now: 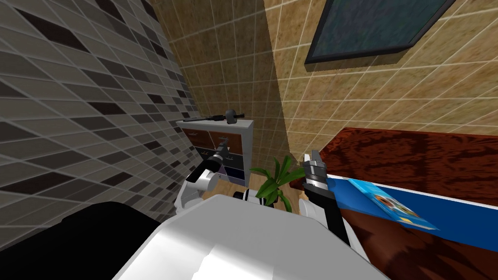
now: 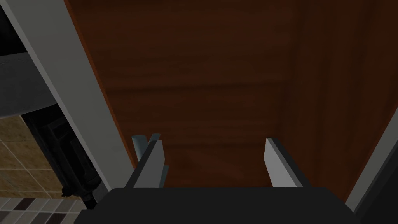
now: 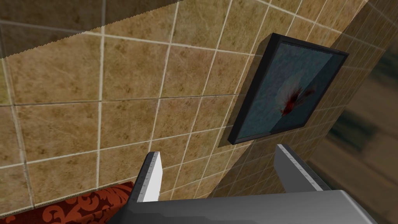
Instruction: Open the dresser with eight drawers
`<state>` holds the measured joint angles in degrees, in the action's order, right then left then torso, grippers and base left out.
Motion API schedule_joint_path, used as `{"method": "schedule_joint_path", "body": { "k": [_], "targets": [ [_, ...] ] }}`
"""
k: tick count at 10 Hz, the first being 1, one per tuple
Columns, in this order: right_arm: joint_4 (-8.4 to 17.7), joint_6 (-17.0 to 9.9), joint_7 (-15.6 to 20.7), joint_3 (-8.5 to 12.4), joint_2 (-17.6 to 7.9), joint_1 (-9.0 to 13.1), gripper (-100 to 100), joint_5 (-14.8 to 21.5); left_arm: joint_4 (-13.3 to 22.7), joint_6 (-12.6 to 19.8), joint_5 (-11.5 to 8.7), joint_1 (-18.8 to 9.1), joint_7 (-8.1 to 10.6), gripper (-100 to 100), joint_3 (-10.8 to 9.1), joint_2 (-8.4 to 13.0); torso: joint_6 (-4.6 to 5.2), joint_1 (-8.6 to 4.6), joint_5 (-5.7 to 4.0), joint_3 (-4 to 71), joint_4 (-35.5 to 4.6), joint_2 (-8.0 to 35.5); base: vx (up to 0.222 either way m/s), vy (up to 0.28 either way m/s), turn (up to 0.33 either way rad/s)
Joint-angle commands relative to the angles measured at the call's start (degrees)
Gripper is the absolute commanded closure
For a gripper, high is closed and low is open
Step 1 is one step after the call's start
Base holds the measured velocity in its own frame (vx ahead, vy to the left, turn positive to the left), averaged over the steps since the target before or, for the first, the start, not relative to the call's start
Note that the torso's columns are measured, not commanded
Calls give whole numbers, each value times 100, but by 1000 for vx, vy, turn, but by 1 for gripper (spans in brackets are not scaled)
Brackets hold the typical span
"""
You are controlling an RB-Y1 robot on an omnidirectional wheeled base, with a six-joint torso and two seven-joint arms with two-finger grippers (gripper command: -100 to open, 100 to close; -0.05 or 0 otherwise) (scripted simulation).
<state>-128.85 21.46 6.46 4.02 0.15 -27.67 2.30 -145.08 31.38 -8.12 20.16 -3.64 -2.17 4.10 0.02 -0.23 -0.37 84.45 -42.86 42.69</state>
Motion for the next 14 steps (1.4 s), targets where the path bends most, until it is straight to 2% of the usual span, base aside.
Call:
{"method": "schedule_joint_path", "body": {
  "k": [1, 4, 5, 6, 7, 8, 13, 14],
  "targets": [
    [0, 0, 0, 0, 0, 0, 0, 0, -251, -110, -17, -7, -1, -100, -11, -82, 3, -7, -2, -1, 1, 1, 0, 0, 0],
    [0, 0, 0, 0, 0, 0, 0, 0, -470, -93, -19, -15, -1, -100, -14, -203, -7, -7, 0, -20, -7, 27, 0, 0, 0],
    [0, 0, 0, 0, 0, 0, 0, 0, -356, 26, -49, 10, 17, -100, -43, -149, -11, -4, 0, -20, -10, 30, 0, 0, 0],
    [0, 0, 0, 0, 0, 0, 0, 0, -462, 200, -80, 19, 50, -100, -79, -175, -8, -1, 6, -19, 1, 23, 66, 31, -57],
    [0, 0, 0, 0, 0, -1, 0, 0, -353, 156, -72, 76, 34, -100, -49, -162, -8, 10, 6, -3, 3, -2, 30, 16, -23],
    [0, 0, 0, 0, 0, 0, 0, 0, -330, 209, -77, 107, 37, 100, -38, -162, -5, 12, 10, 7, 12, -11, 0, 0, 0],
    [1, -1, 0, 0, 0, 3, 0, 0, -440, 257, -117, 197, 50, 100, 4, -145, -2, 28, 38, 6, 54, -32, -156, 7, 18],
    [0, 0, 0, 0, 0, 1, 0, 0, -240, 263, -113, 177, 53, -100, 1, -35, -2, 24, 37, 32, 66, -75, -20, 1, 2]
  ]
}}
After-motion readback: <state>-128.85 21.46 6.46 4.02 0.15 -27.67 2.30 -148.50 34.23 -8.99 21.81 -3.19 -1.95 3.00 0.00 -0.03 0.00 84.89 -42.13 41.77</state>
